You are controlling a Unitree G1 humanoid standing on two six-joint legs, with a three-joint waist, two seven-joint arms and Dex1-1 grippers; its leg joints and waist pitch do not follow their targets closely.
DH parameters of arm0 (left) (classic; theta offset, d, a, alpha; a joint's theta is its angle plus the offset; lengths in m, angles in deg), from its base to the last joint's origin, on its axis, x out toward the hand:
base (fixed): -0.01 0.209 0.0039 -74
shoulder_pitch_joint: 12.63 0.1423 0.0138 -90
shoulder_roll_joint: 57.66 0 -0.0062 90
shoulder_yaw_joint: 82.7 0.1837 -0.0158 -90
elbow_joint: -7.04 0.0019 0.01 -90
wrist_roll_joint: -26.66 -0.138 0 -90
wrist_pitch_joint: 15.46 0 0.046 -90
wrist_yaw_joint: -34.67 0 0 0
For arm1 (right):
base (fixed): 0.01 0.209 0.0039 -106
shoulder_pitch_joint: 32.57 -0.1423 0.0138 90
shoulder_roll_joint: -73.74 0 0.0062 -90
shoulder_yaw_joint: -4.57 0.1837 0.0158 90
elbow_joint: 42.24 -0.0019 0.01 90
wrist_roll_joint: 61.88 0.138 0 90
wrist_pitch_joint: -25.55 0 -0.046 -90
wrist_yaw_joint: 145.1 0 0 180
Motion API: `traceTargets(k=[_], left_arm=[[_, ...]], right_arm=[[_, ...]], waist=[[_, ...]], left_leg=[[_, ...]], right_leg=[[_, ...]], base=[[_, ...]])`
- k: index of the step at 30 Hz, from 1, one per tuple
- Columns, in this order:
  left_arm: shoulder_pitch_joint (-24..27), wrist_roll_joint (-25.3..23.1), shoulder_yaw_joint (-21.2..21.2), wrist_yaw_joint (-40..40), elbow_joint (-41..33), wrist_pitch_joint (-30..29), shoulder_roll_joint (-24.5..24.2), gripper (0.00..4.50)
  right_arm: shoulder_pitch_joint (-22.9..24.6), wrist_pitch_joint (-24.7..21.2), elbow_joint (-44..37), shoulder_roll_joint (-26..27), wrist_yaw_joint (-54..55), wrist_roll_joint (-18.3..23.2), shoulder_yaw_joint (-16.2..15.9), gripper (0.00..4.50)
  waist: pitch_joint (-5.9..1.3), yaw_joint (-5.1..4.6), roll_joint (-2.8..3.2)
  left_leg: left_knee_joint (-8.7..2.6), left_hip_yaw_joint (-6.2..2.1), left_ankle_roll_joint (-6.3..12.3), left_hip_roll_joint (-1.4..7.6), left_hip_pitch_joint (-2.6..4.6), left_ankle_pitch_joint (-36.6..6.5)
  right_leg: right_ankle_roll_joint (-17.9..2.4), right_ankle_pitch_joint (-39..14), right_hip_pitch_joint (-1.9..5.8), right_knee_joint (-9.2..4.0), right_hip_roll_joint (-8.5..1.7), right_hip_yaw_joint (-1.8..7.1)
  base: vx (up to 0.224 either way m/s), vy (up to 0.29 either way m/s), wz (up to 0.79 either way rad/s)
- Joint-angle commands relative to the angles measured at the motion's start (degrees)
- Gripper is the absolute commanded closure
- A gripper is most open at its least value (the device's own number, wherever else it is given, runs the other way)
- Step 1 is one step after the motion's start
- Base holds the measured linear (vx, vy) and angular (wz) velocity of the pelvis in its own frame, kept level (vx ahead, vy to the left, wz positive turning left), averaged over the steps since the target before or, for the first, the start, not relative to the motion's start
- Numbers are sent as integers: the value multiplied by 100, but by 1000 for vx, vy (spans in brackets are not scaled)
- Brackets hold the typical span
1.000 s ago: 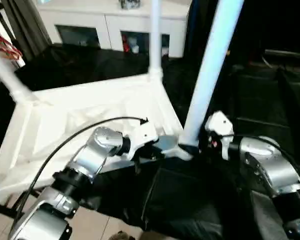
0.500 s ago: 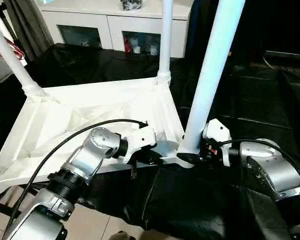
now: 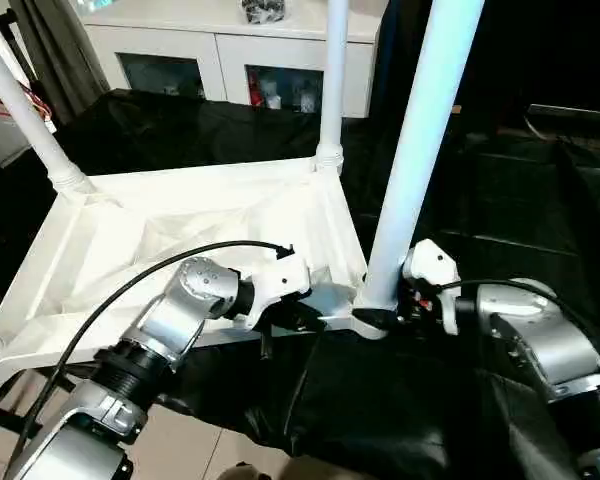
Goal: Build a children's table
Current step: Insert table leg to table base
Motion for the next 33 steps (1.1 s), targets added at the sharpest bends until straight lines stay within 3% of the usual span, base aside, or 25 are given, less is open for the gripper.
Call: traceTargets(k=[1,5,7,9,11,14,17,19,25,29,31,33], left_arm=[[-335,-107,-245,779,281,-161,288,450],[-583,-145,-411,1415,674,-314,611,450],[-822,-108,-571,2001,1051,-357,1007,450],[-896,-94,-573,2131,1172,-276,1169,450],[-945,-93,-573,2150,1283,-201,1246,450],[-962,-103,-569,2118,1333,-152,1270,450],[-966,-109,-574,2043,1391,-61,1258,450],[-940,-92,-563,1926,1395,7,1205,450],[-773,-64,-459,1514,1180,203,1024,450],[-492,30,-290,800,719,349,671,450],[-426,65,-252,605,599,419,579,450],[-305,153,-180,208,357,476,403,450]], right_arm=[[-114,-146,431,354,732,-101,45,178],[-284,-104,870,754,1455,-208,165,178],[-560,-15,1416,1292,2398,-349,273,178],[-721,126,1742,1557,2809,-432,295,178],[-806,265,1945,1697,2918,-483,335,178],[-854,314,2051,1775,2910,-439,401,108],[-907,350,2104,1820,2851,-380,502,100],[-938,500,2087,1734,2835,-497,463,65],[-886,507,1771,1435,2298,-365,451,62],[-594,485,1065,704,970,-290,135,62],[-504,527,911,520,643,-275,51,62],[-369,581,670,229,129,-226,-63,62]], waist=[[-356,-10,-117],[-354,-65,-108],[-366,-94,-79],[-368,-133,-87],[-371,-140,-93],[-380,-145,-96],[-378,-142,-92],[-371,-142,-94],[-386,-130,-90],[-412,-89,-95],[-402,-75,-91],[-388,-42,-84]], left_leg=[[-407,-110,259,284,108,-805],[-434,-120,156,273,81,-883],[-424,-116,140,267,92,-803],[-435,-126,99,247,83,-898],[-434,-127,154,249,65,-900],[-427,-120,274,251,62,-766],[-429,-120,364,265,61,-733],[-434,-117,355,262,61,-782],[-425,-120,415,272,60,-692],[-382,-110,690,288,50,-422],[-383,-102,747,301,41,-453],[-401,-109,660,315,59,-636]], right_leg=[[-1310,-931,302,-488,-469,265],[-1145,-1169,305,-514,-480,271],[-1201,-963,284,-505,-473,272],[-1204,-1002,304,-522,-483,254],[-1178,-960,323,-525,-492,259],[-1219,-684,325,-506,-478,258],[-1282,-556,324,-490,-487,256],[-1283,-653,329,-501,-488,254],[-1295,-466,342,-480,-488,256],[-1413,193,356,-406,-479,244],[-1421,136,343,-423,-486,244],[-1399,-234,333,-448,-484,236]], base=[[0,0,0],[0,0,0],[0,0,0],[0,0,0],[0,0,0],[0,0,0],[0,0,0],[0,0,0],[0,0,0],[0,0,0],[0,0,0],[0,0,0]])
